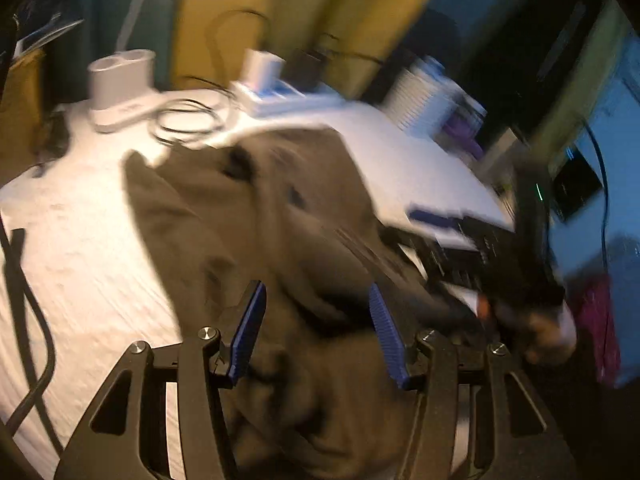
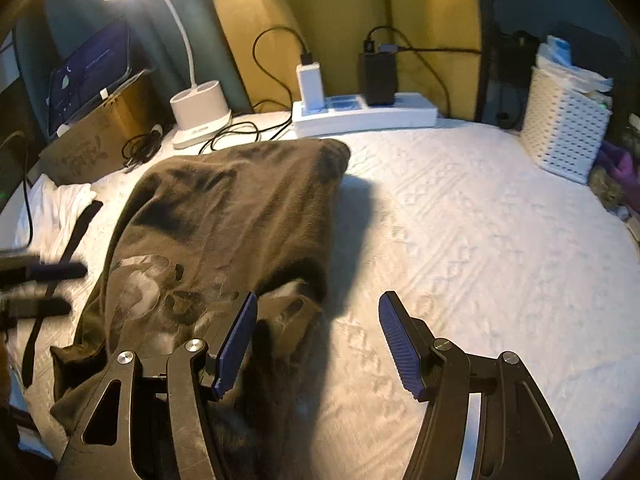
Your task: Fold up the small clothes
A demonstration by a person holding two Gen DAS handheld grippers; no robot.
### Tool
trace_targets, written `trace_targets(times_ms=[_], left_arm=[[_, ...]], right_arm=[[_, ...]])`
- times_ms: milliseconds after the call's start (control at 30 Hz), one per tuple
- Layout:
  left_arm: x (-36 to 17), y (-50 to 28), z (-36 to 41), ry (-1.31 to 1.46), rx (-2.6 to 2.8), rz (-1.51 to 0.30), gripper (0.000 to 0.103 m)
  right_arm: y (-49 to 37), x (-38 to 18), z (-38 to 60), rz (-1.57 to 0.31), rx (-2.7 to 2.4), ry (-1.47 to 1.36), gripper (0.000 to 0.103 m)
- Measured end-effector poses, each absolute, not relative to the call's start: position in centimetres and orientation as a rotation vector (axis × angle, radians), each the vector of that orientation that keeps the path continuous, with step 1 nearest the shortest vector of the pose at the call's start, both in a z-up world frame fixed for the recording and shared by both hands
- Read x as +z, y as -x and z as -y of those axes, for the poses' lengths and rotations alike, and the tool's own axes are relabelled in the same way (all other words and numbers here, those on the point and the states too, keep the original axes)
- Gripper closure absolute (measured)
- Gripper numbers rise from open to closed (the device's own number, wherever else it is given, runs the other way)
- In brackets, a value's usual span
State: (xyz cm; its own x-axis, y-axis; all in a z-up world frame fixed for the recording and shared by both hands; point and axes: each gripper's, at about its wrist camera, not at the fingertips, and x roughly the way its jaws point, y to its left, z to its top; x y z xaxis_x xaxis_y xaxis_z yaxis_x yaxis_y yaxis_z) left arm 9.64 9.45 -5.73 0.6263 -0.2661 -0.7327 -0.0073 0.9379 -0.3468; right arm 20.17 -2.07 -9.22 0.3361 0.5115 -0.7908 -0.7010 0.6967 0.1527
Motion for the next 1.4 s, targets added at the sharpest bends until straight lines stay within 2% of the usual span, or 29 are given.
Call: trace_targets(times_ms=[200, 233, 267, 300, 367, 400, 600, 767, 933, 1233, 1400], left_arm=[[-8.6, -8.9, -6.7, 0.268, -0.154, -0.974, 0.050], [-9.0, -8.6, -6.4, 0.248, -0.156, -0.973, 0.055], [-9.3, -8.4, -6.1, 0.237, -0.159, -0.975, 0.066], [-9.6, -8.2, -5.9, 0.234, -0.167, -0.981, 0.073], [-9.5, -7.5, -5.3, 0.217, -0.181, -0.970, 0.096], [-9.0, -7.0, -5.1, 0.202, -0.173, -0.948, 0.098], [-5.5, -3.6, -5.8, 0.211, -0.126, -0.828, 0.099], [-4.3, -0.1, -6.9, 0.238, -0.071, -0.797, 0.099], [-5.4, 1.5, -7.3, 0.269, -0.033, -0.810, 0.099], [-9.3, 2.6, -7.8, 0.288, 0.035, -0.885, 0.098], [-8.3, 2.7, -7.9, 0.281, 0.028, -0.919, 0.095]], right_arm=[[-17.9, -8.0, 4.4, -0.912, 0.781, 0.220, 0.038], [-17.4, -7.8, 4.7, -0.908, 0.779, 0.220, 0.038], [-17.1, -7.7, 5.0, -0.907, 0.777, 0.220, 0.038], [-16.7, -7.7, 5.4, -0.907, 0.776, 0.218, 0.038], [-15.8, -7.6, 6.0, -0.906, 0.776, 0.215, 0.038], [-15.5, -7.6, 6.1, -0.906, 0.774, 0.214, 0.038], [-13.5, -6.9, 7.4, -0.885, 0.772, 0.208, 0.038], [-11.9, -6.2, 7.5, -0.868, 0.792, 0.215, 0.038], [-10.1, -6.7, 6.8, -0.878, 0.831, 0.235, 0.038], [-6.9, -11.1, 6.1, -0.949, 0.854, 0.302, 0.038], [-6.8, -10.9, 6.8, -0.953, 0.849, 0.294, 0.038]])
